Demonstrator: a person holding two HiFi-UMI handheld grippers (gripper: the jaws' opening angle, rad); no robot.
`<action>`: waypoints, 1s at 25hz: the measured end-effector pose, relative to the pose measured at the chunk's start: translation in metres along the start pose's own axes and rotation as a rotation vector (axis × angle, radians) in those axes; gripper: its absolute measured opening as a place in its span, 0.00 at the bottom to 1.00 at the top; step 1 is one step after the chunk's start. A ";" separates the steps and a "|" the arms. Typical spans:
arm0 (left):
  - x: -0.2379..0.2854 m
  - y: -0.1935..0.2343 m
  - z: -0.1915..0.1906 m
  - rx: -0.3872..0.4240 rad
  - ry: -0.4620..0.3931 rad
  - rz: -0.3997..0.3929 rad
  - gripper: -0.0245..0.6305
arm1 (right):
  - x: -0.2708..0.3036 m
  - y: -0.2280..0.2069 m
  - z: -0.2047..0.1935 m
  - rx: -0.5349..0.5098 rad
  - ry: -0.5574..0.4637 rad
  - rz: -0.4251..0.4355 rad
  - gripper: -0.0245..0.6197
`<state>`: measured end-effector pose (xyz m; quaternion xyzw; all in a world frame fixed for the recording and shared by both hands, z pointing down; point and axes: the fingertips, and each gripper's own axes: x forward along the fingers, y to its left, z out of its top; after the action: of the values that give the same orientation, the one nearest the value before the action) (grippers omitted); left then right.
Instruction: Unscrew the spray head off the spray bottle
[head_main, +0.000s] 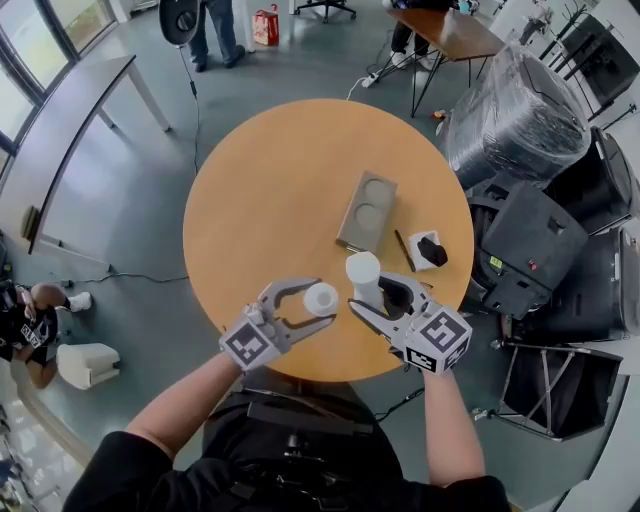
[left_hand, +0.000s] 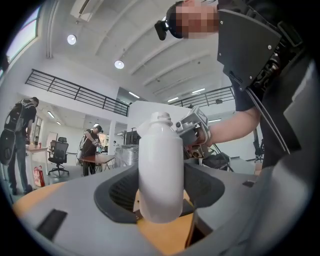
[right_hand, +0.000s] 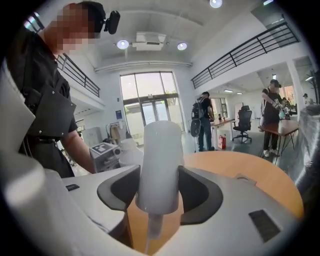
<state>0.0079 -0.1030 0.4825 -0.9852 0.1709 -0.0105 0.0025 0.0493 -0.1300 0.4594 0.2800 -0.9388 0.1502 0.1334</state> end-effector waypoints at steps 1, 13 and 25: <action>0.000 0.003 -0.007 0.000 -0.001 0.003 0.51 | 0.006 -0.005 -0.013 0.017 0.022 -0.012 0.42; 0.004 0.051 -0.137 -0.059 0.071 0.063 0.51 | 0.090 -0.071 -0.177 0.208 0.205 -0.081 0.42; 0.026 0.070 -0.273 -0.100 0.143 0.063 0.51 | 0.143 -0.114 -0.305 0.262 0.336 -0.144 0.42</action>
<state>0.0027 -0.1781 0.7553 -0.9750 0.2017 -0.0724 -0.0585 0.0495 -0.1817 0.8114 0.3323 -0.8534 0.3053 0.2609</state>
